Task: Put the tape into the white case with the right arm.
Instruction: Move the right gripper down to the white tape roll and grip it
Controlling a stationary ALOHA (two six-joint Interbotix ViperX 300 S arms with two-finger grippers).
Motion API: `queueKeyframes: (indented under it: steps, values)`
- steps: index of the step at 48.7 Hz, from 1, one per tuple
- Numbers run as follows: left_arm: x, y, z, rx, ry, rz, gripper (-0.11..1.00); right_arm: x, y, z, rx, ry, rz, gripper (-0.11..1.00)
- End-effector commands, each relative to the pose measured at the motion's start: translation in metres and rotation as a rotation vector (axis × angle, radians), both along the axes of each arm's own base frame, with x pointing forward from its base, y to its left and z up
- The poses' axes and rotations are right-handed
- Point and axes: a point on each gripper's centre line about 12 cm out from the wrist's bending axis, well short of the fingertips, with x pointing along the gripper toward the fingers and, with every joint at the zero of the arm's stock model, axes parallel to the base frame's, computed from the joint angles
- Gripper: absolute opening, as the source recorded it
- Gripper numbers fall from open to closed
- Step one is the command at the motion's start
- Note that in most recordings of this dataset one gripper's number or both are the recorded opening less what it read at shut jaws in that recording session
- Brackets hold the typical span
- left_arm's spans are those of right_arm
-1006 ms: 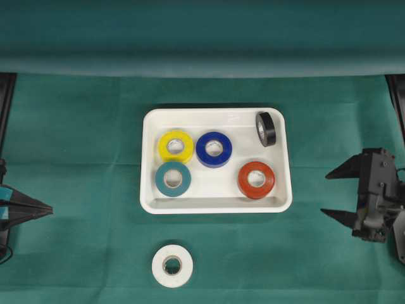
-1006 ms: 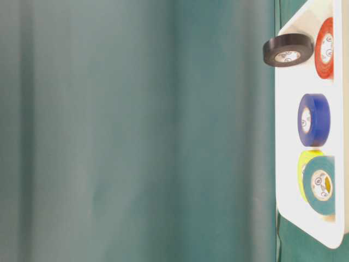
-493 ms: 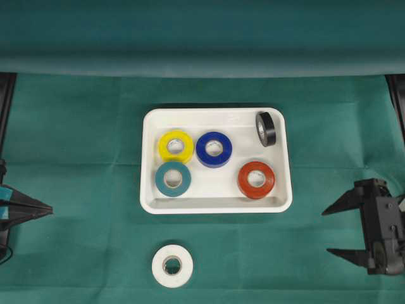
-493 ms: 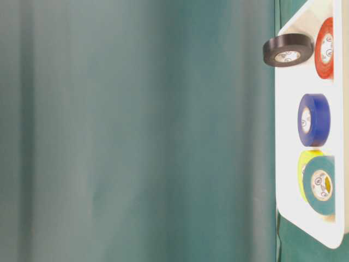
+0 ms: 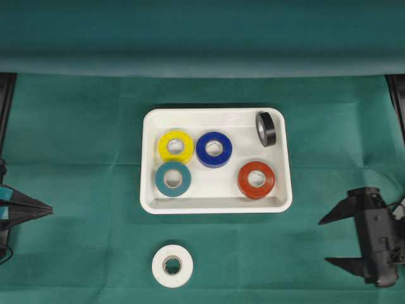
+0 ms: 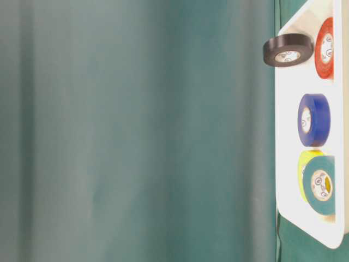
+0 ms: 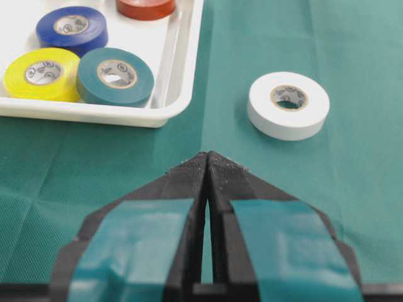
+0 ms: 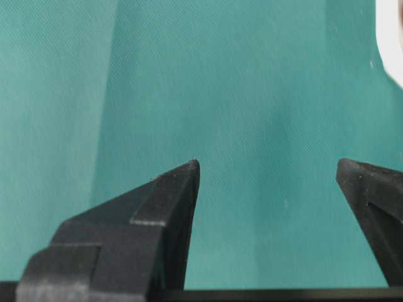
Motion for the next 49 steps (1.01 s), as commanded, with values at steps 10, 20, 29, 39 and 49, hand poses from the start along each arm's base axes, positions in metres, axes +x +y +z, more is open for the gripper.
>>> queueKeyframes:
  steps: [10,20,29,39,49]
  values:
    - [0.001,0.000,0.006,0.000,-0.015,0.002,0.00,0.058,0.019,0.016,-0.005,-0.001,0.044,0.64]
    - [0.001,0.001,0.005,0.001,-0.015,0.003,0.00,0.107,0.028,0.020,-0.009,0.006,0.043,0.64]
    - [0.001,0.001,0.005,0.000,-0.014,0.003,0.00,0.149,0.036,0.020,-0.008,-0.001,0.041,0.64]
    - [0.001,0.001,0.005,0.000,-0.015,0.003,0.00,0.192,0.042,0.016,-0.020,0.006,0.030,0.64]
    - [0.001,0.001,0.005,0.000,-0.014,0.003,0.00,0.227,0.048,0.016,-0.017,-0.018,0.027,0.64]
